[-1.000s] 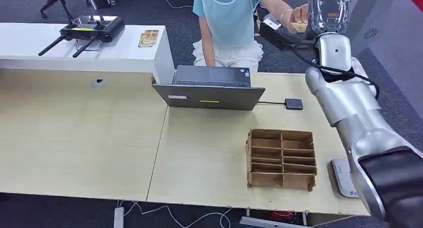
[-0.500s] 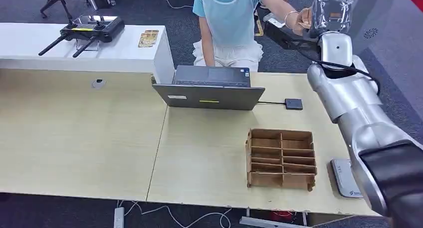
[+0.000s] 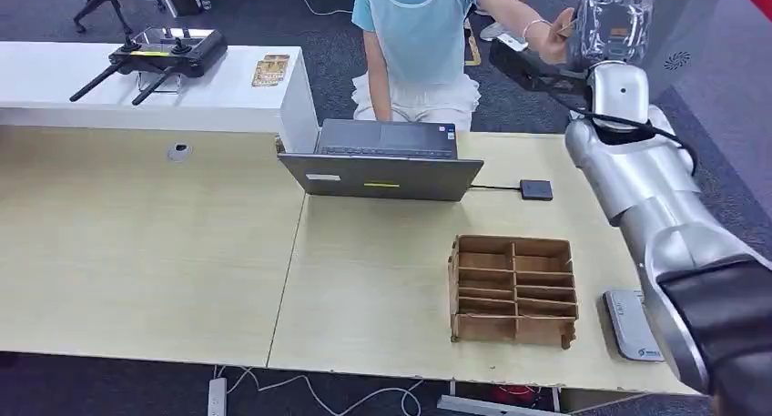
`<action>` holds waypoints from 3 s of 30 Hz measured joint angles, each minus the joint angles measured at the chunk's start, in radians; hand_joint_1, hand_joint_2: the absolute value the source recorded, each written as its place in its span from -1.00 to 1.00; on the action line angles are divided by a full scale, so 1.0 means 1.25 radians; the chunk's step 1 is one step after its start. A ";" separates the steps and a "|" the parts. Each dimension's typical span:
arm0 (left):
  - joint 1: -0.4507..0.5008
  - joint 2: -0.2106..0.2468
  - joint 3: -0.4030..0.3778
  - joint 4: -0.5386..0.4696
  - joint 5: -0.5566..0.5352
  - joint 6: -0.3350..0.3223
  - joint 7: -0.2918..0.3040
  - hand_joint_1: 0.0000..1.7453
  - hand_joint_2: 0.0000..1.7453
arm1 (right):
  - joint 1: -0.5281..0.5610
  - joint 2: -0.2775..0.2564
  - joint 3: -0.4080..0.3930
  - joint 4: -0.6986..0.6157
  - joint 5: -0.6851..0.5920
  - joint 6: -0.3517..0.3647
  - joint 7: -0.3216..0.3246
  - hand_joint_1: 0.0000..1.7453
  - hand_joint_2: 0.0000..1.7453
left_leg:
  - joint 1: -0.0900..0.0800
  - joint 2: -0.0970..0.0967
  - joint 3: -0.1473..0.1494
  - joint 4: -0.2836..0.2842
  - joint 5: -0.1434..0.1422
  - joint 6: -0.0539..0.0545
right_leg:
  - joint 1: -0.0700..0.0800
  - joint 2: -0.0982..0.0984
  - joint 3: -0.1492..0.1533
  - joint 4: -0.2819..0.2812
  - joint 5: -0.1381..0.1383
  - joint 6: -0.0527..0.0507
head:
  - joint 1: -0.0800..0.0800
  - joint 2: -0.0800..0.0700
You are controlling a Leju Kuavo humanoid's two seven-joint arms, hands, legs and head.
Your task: Pass the card to the sensor for recognition and then transmit it.
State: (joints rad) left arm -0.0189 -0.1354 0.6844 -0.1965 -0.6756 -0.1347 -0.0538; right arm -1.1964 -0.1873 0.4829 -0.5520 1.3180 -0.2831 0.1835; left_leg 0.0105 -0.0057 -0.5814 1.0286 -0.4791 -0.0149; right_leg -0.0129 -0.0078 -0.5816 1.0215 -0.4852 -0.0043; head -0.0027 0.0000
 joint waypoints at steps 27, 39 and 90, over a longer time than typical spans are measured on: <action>0.009 -0.009 0.009 0.000 0.028 0.016 -0.008 -1.00 -1.00 | 0.123 -0.025 -0.158 -0.221 -0.457 0.061 -0.177 1.00 1.00 | 0.000 0.000 0.000 0.000 0.000 0.000 | 0.000 0.000 0.000 -0.001 0.000 0.000 | 0.000 0.000; 0.024 -0.016 0.049 0.000 0.042 0.024 -0.020 -1.00 -1.00 | 0.330 -0.108 -0.311 -0.492 -1.044 0.371 -0.293 1.00 1.00 | 0.000 -0.001 -0.001 0.000 -0.001 0.001 | 0.000 -0.001 0.000 -0.001 0.000 0.000 | 0.000 0.000; 0.024 -0.012 0.112 0.000 0.031 0.029 -0.025 -1.00 -1.00 | 0.687 -0.361 -0.508 -0.394 -1.364 0.603 -0.273 1.00 1.00 | -0.001 -0.001 -0.001 0.000 -0.002 0.002 | 0.000 -0.001 0.000 -0.002 -0.001 0.001 | 0.000 0.000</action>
State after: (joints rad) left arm 0.0112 -0.1499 0.8248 -0.1965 -0.6374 -0.0980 -0.0847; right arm -0.3375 -0.6382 -0.1526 -1.0445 -0.3864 0.4704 -0.1576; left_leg 0.0098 -0.0069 -0.5828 1.0286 -0.4818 -0.0119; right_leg -0.0135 -0.0090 -0.5817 1.0193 -0.4863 -0.0030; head -0.0027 0.0004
